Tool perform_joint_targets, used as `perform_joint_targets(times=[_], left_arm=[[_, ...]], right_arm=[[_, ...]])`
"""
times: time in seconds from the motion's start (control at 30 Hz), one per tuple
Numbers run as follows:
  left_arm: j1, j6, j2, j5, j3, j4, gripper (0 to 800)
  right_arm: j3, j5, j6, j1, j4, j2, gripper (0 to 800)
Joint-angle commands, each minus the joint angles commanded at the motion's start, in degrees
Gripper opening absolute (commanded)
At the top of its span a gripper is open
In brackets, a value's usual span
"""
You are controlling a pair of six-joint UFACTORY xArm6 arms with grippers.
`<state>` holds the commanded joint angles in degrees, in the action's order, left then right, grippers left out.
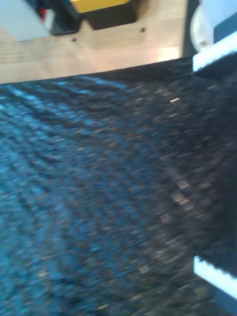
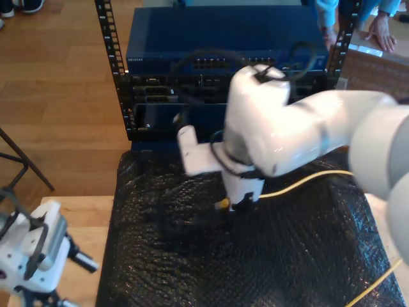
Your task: Grab the cable and plug it in
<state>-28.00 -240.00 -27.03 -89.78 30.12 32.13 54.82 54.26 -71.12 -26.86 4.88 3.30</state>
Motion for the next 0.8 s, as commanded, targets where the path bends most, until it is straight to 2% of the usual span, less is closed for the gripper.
perform_joint_targets(times=[0.17,0.4,0.53,0.8], left_arm=[[3.1,0.0,0.4,-0.1,0.6,7.8,800],[9.6,-2.4,1.8,0.4,2.1,12.8,800],[13.4,-3.1,2.6,0.6,3.3,14.9,800],[15.2,-7.7,8.7,0.5,11.4,20.8,800]], right_arm=[[0.0,4.2,-0.2,2.2,3.4,2.9,2],[0.0,11.1,-1.8,6.1,10.1,6.2,2],[0.0,13.8,-1.9,7.0,12.2,8.4,2],[0.8,16.0,-1.9,7.3,16.1,11.9,2]])
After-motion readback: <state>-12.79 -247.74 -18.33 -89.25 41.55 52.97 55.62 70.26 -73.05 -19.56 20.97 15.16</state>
